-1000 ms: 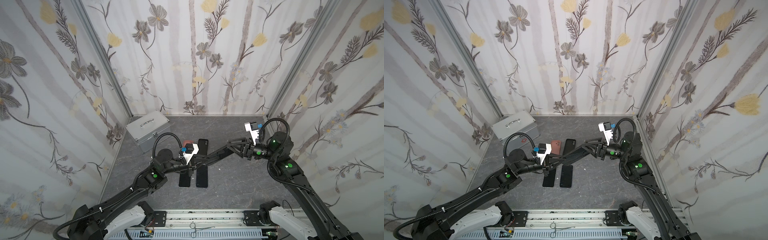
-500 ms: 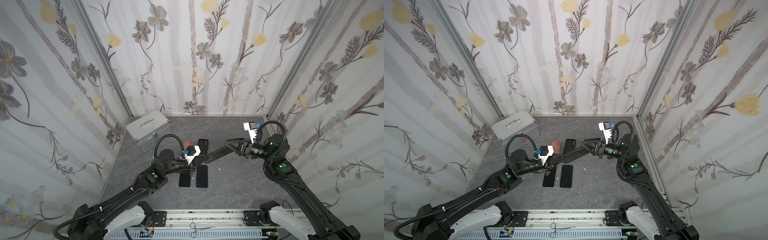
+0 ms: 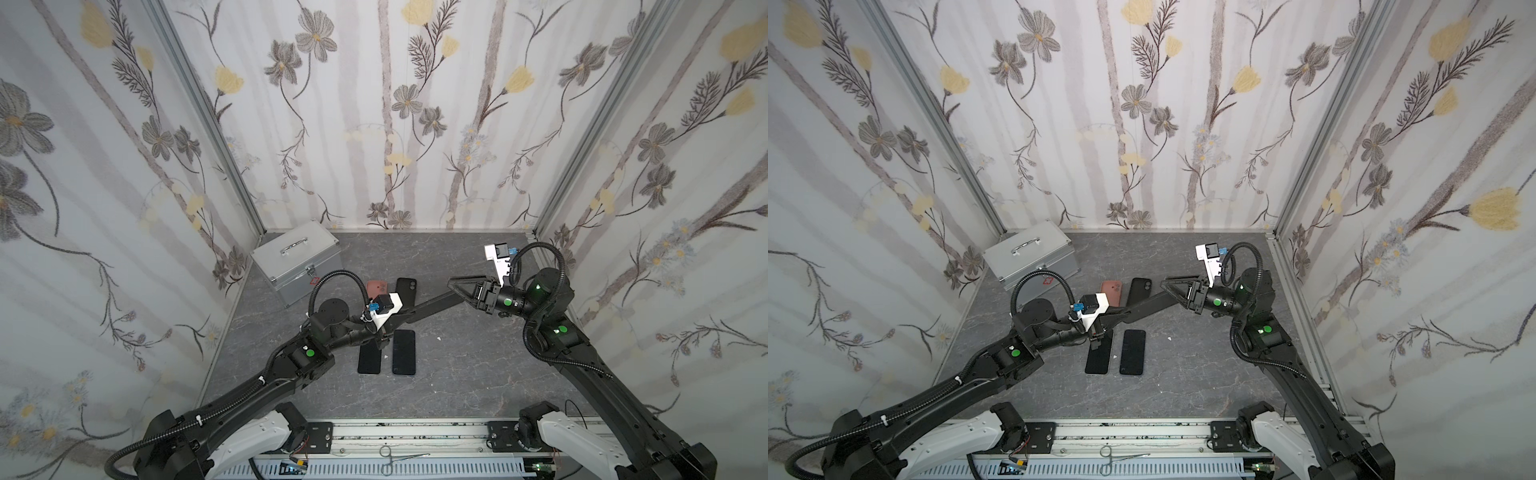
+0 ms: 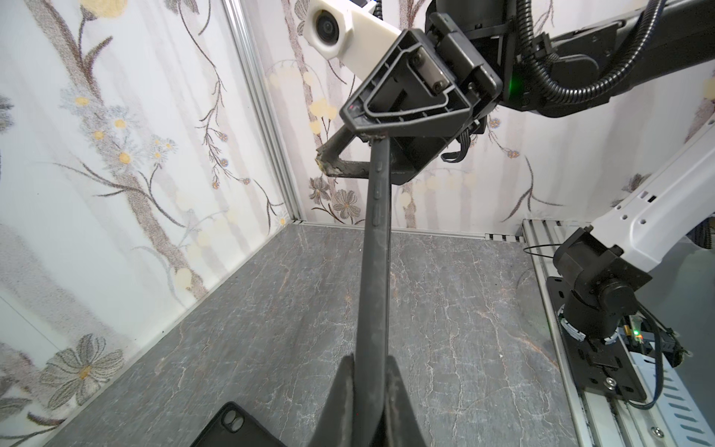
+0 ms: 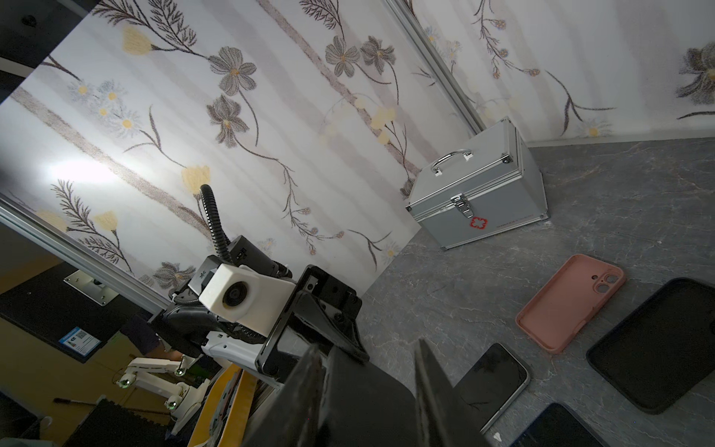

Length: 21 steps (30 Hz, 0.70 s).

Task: Take the phone out of the phone case
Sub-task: Remove the phone case from the phone.

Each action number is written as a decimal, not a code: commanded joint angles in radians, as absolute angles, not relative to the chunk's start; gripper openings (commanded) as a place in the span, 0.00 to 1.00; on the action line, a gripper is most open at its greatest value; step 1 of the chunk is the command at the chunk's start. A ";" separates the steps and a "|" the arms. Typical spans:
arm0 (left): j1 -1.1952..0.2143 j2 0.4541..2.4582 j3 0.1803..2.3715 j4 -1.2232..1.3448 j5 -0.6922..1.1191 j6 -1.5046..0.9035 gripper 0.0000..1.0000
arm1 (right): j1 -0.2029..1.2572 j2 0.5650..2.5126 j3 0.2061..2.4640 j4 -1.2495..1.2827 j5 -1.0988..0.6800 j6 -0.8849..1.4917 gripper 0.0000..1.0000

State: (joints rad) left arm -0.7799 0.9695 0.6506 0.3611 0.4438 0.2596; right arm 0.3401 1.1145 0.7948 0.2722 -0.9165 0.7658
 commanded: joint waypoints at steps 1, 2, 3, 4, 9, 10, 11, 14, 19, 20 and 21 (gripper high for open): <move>-0.779 0.960 0.681 0.493 0.335 0.281 0.00 | 0.349 1.125 0.787 0.229 -0.987 0.805 0.35; -0.780 0.960 0.684 0.490 0.337 0.283 0.00 | 0.349 1.127 0.785 0.231 -0.986 0.810 0.34; -0.781 0.962 0.686 0.487 0.339 0.285 0.00 | 0.349 1.129 0.785 0.232 -0.981 0.817 0.33; -0.782 0.963 0.688 0.483 0.341 0.288 0.00 | 0.350 1.130 0.784 0.234 -0.974 0.822 0.33; -0.785 0.966 0.683 0.480 0.368 0.261 0.00 | 0.345 1.116 0.782 0.331 -0.944 0.886 0.39; -0.784 0.965 0.678 0.479 0.374 0.248 0.00 | 0.346 1.105 0.774 0.384 -0.934 0.905 0.44; -0.785 0.965 0.674 0.481 0.379 0.239 0.00 | 0.344 1.092 0.767 0.419 -0.924 0.911 0.49; -0.785 0.958 0.668 0.481 0.397 0.209 0.00 | 0.340 1.081 0.771 0.414 -0.937 0.864 0.56; -0.785 0.943 0.669 0.487 0.423 0.177 0.00 | 0.338 1.077 0.783 0.304 -0.956 0.752 0.57; -0.786 0.942 0.671 0.489 0.430 0.170 0.00 | 0.339 1.078 0.791 0.270 -0.952 0.722 0.58; -0.785 0.940 0.673 0.491 0.437 0.162 0.00 | 0.339 1.081 0.805 0.232 -0.949 0.688 0.58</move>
